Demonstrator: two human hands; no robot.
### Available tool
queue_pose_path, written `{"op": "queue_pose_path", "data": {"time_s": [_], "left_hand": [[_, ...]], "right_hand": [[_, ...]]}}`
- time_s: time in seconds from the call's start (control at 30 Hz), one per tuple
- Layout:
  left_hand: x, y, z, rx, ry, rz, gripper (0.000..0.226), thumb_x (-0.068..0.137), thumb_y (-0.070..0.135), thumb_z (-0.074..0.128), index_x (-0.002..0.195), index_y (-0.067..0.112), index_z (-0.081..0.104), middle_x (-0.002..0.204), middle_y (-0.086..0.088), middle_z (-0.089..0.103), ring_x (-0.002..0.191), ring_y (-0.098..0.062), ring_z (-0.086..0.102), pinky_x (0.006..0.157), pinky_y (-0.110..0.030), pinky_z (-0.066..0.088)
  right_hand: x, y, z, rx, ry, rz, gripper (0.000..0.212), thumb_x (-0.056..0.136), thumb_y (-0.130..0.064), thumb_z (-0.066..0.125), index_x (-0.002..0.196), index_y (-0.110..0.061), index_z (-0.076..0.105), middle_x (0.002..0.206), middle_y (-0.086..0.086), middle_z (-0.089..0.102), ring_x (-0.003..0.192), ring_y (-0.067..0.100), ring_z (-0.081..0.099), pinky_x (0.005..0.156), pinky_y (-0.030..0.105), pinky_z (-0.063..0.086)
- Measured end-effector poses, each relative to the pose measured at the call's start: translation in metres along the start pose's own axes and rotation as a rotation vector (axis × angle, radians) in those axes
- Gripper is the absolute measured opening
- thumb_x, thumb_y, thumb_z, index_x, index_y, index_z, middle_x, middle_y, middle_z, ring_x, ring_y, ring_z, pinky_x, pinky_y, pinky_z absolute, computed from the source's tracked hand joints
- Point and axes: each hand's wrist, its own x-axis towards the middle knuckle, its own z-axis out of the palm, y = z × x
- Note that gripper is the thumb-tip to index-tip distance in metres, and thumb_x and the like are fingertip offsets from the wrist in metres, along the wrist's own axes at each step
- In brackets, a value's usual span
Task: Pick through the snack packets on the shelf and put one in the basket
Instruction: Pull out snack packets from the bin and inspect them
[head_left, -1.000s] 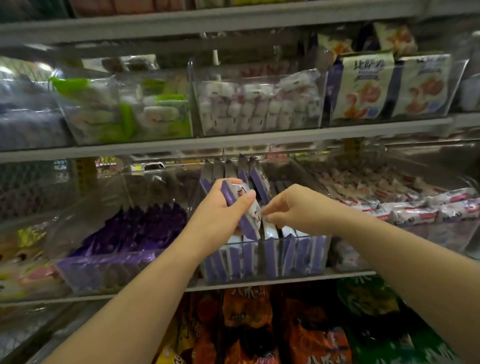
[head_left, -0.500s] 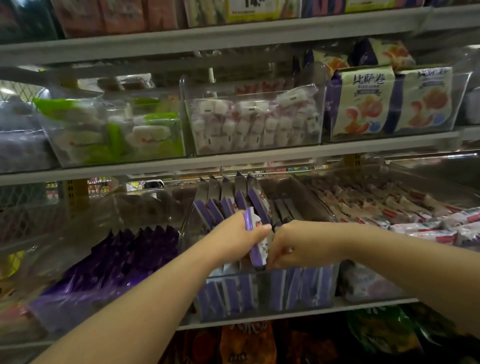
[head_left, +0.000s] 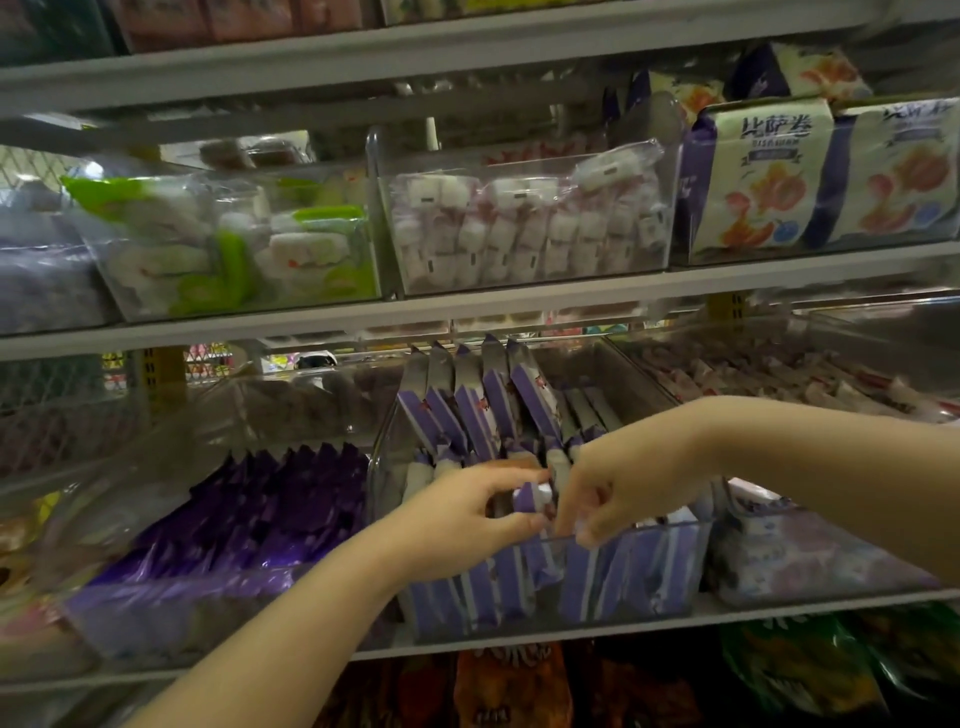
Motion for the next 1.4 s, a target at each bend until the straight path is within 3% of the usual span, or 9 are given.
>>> {"op": "queue_pose_path", "data": {"time_s": [0.07, 0.2, 0.4, 0.57, 0.77, 0.97, 1.13, 1.27, 1.4], "left_hand": [[-0.001, 0.003, -0.004, -0.045, -0.094, -0.044, 0.042, 0.096, 0.051, 0.051, 0.137, 0.047, 0.046, 0.141, 0.036, 0.037, 0.127, 0.013, 0.032, 0.092, -0.003, 0.029], [-0.006, 0.001, -0.002, 0.035, -0.188, -0.061, 0.054, 0.096, 0.066, 0.026, 0.142, 0.044, 0.043, 0.157, 0.024, 0.021, 0.144, -0.001, 0.019, 0.110, -0.023, 0.016], [-0.008, 0.002, 0.002, 0.212, -0.170, -0.021, 0.046, 0.103, 0.053, 0.018, 0.146, 0.048, 0.033, 0.158, 0.028, 0.014, 0.148, -0.002, 0.007, 0.122, -0.036, 0.006], [-0.009, 0.001, 0.002, 0.222, -0.170, -0.009, 0.044, 0.103, 0.053, 0.016, 0.145, 0.051, 0.032, 0.158, 0.028, 0.014, 0.147, -0.002, 0.007, 0.120, -0.034, 0.005], [-0.009, -0.002, 0.003, 0.236, -0.171, 0.001, 0.046, 0.103, 0.054, 0.015, 0.146, 0.051, 0.031, 0.158, 0.027, 0.014, 0.148, -0.004, 0.007, 0.118, -0.034, 0.005], [-0.008, -0.002, 0.004, 0.259, -0.168, 0.011, 0.046, 0.103, 0.053, 0.014, 0.146, 0.052, 0.030, 0.159, 0.026, 0.012, 0.149, -0.004, 0.005, 0.118, -0.035, 0.003], [-0.007, -0.002, 0.005, 0.272, -0.157, 0.013, 0.046, 0.103, 0.053, 0.014, 0.146, 0.051, 0.030, 0.159, 0.025, 0.013, 0.149, -0.005, 0.005, 0.116, -0.034, 0.003], [-0.008, -0.003, 0.006, 0.280, -0.148, 0.015, 0.048, 0.103, 0.053, 0.014, 0.147, 0.048, 0.031, 0.160, 0.022, 0.016, 0.149, -0.007, 0.006, 0.116, -0.034, 0.002], [-0.007, -0.005, 0.007, 0.299, -0.162, 0.010, 0.047, 0.103, 0.053, 0.012, 0.147, 0.050, 0.029, 0.160, 0.024, 0.013, 0.149, -0.006, 0.004, 0.118, -0.036, 0.001]], "right_hand": [[0.000, -0.003, 0.000, 0.019, -0.018, 0.010, 0.034, 0.100, -0.037, 0.047, 0.132, -0.030, 0.057, 0.099, -0.017, 0.060, 0.086, -0.001, 0.056, 0.071, 0.015, 0.040], [0.002, -0.002, 0.006, 0.077, -0.005, 0.034, 0.032, 0.100, -0.041, 0.044, 0.126, -0.030, 0.059, 0.121, -0.006, 0.059, 0.107, 0.012, 0.055, 0.088, 0.026, 0.044], [0.006, -0.001, 0.019, -0.007, 0.281, -0.085, 0.037, 0.095, -0.050, 0.043, 0.075, -0.029, 0.066, 0.068, -0.006, 0.060, 0.058, 0.006, 0.052, 0.056, 0.028, 0.041], [0.010, 0.001, 0.019, -0.165, 0.372, -0.145, 0.029, 0.093, -0.043, 0.048, 0.085, -0.024, 0.068, 0.080, -0.004, 0.065, 0.075, 0.017, 0.060, 0.071, 0.040, 0.051], [0.004, 0.011, 0.005, -0.022, 0.122, -0.076, 0.017, 0.095, -0.037, 0.056, 0.108, -0.039, 0.066, 0.094, -0.016, 0.064, 0.080, 0.000, 0.057, 0.070, 0.014, 0.047], [0.012, 0.007, 0.000, -0.249, 0.100, -0.132, 0.021, 0.094, -0.025, 0.058, 0.110, -0.036, 0.068, 0.071, -0.034, 0.051, 0.070, -0.017, 0.051, 0.061, 0.005, 0.039], [0.011, 0.006, 0.017, -0.456, 0.288, -0.227, 0.018, 0.098, -0.029, 0.052, 0.104, -0.030, 0.068, 0.094, -0.014, 0.066, 0.086, 0.008, 0.061, 0.075, 0.019, 0.047], [0.006, 0.009, 0.012, -0.264, 0.486, -0.224, 0.018, 0.093, -0.016, 0.060, 0.103, -0.024, 0.073, 0.091, -0.022, 0.059, 0.082, -0.004, 0.057, 0.078, 0.001, 0.039], [0.000, 0.013, -0.004, -0.030, 0.776, -0.121, 0.021, 0.093, -0.010, 0.060, 0.098, -0.023, 0.074, 0.086, -0.019, 0.057, 0.077, -0.009, 0.054, 0.075, 0.002, 0.038]]}}
